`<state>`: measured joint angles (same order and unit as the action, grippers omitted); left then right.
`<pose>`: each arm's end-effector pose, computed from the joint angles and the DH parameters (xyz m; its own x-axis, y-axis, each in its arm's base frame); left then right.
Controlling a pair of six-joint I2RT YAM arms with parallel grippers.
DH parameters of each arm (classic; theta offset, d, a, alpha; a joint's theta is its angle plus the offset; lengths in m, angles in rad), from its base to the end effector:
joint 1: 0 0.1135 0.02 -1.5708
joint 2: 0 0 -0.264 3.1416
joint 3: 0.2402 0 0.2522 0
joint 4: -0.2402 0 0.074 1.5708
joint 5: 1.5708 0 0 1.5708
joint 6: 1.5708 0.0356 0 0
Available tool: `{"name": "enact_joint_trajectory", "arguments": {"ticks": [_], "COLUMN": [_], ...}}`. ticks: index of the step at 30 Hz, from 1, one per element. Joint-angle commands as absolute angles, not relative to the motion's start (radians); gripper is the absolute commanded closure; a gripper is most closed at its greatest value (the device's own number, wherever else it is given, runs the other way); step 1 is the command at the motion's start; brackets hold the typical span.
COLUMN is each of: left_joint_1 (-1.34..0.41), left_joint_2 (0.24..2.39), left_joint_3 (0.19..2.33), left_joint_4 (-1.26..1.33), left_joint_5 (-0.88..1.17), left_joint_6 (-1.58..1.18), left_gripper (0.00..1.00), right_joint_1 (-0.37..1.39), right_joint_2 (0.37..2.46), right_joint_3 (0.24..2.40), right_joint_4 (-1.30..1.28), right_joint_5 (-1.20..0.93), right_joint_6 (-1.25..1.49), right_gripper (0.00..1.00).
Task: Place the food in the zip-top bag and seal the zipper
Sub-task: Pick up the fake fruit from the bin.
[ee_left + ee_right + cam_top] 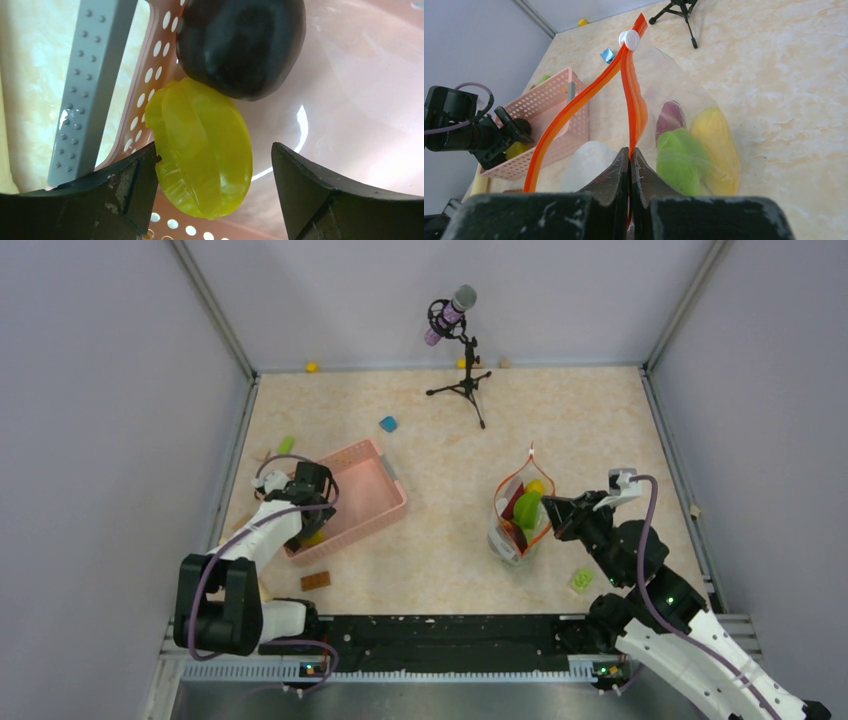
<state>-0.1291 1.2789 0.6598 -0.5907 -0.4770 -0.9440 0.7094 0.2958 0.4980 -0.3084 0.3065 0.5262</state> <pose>0.2160 -0.0116 0.1742 -0.5066 -0.6598 -0.5550 -0.7786 0.6266 -0.0341 0.0849 0.0588 0.2870 -0.2671 0.4018 -0.8759 -0.2998 0.8292 0.4718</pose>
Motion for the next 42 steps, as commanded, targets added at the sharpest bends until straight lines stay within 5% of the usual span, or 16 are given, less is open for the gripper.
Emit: {"name": "enact_joint_trajectory", "arguments": {"ticks": [1,13,21,30,42], "left_joint_1": [-0.103,-0.092,-0.092,-0.094,-0.142], "left_joint_2": [1.262,1.33,1.305,1.311,1.13], "left_joint_3": [0.669,0.645,0.654,0.64,0.646], "left_joint_4": [-0.546,-0.461,-0.451,-0.409,-0.369], "left_joint_5": [-0.499,-0.435,-0.366,-0.232,-0.138], "left_joint_6": [-0.949,-0.942,-0.906,-0.861,-0.798], "left_gripper": [0.16,0.28,0.54,0.98,1.0], "right_joint_1": [0.71,0.711,0.71,0.71,0.71], "right_joint_2": [0.296,0.299,0.296,0.297,0.298], "right_joint_3": [0.502,0.501,0.501,0.501,0.5], "right_joint_4": [-0.307,-0.306,-0.306,-0.308,-0.309], "right_joint_5": [0.325,0.33,0.326,0.324,0.327], "right_joint_6": [0.529,0.53,0.53,0.531,0.531], "right_gripper": [1.0,1.0,1.0,1.0,1.0]}}
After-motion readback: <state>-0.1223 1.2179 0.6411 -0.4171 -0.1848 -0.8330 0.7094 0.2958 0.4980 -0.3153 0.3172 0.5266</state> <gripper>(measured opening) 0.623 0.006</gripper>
